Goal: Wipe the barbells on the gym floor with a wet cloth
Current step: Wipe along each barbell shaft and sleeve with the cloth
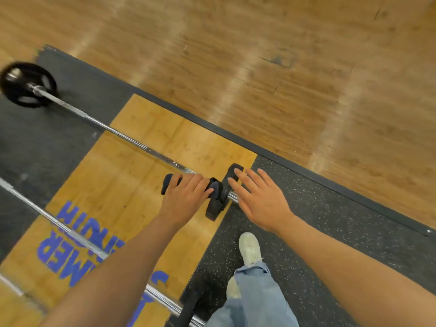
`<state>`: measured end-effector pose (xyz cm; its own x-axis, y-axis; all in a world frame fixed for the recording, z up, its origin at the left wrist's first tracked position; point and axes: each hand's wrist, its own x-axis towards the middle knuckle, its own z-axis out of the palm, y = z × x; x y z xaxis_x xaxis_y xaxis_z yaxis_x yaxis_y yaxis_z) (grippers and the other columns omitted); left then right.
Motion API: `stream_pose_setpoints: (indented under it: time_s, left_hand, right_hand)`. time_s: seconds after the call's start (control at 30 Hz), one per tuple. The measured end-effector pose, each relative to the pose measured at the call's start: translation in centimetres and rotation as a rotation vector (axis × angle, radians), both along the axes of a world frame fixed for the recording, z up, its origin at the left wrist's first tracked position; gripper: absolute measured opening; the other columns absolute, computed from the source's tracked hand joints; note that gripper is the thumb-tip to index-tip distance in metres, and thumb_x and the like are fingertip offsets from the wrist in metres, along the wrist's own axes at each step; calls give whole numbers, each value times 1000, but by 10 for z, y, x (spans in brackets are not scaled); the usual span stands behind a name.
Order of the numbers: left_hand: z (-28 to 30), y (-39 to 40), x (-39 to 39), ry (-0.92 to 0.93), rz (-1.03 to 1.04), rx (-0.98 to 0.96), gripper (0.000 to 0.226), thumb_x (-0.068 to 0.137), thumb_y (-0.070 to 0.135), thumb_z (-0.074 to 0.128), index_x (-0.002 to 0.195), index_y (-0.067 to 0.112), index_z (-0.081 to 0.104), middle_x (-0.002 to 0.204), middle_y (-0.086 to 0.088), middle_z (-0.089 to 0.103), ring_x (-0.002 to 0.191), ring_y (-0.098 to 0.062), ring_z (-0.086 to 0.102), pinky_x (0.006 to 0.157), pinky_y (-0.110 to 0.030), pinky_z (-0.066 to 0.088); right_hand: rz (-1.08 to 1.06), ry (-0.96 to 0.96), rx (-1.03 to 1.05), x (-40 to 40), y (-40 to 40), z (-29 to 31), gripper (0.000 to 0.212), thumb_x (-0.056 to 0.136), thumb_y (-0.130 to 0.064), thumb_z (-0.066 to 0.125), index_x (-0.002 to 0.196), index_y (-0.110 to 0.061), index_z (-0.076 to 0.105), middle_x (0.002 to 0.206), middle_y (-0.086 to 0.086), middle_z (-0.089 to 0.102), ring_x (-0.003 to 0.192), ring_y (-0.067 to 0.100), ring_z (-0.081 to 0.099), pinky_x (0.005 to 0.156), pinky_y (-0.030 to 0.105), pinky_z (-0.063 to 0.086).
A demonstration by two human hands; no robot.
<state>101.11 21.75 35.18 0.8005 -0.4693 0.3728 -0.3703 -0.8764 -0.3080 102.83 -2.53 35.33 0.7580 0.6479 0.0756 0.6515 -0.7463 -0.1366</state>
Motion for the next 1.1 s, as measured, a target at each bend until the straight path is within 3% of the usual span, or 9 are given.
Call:
stream_pose_setpoints:
  time_s: [0.5,0.73,1.1]
  left_hand:
    - [20,48,91,10,44,-24,32,102,36,43,96,14,64,88,-2,64,77,-22,59,80,-36,35]
    - [-13,92,126,61,-99,-91,32,102,35,41,95,13,64,87,-2,64,77,-23,60,79,-36,35]
    - [-59,146,142,157,-318,-72,33,101,35,39,94,15,65,86,0,63,77,-21,59,79,-35,34]
  right_hand:
    - [91,-78,-39,100,38,13,49,99,-37,34,127,-13,65,133,13,62,114,37,62,97,51,51]
    - [-51,-69,-100,104,83,-5,49,98,-37,34,125,-12,66,130,13,64,111,36,63,94,49,52]
    - [-402,107,-131,56,163,-58,51,100,-37,31,131,-11,63,134,13,61,118,36,60,99,51,48]
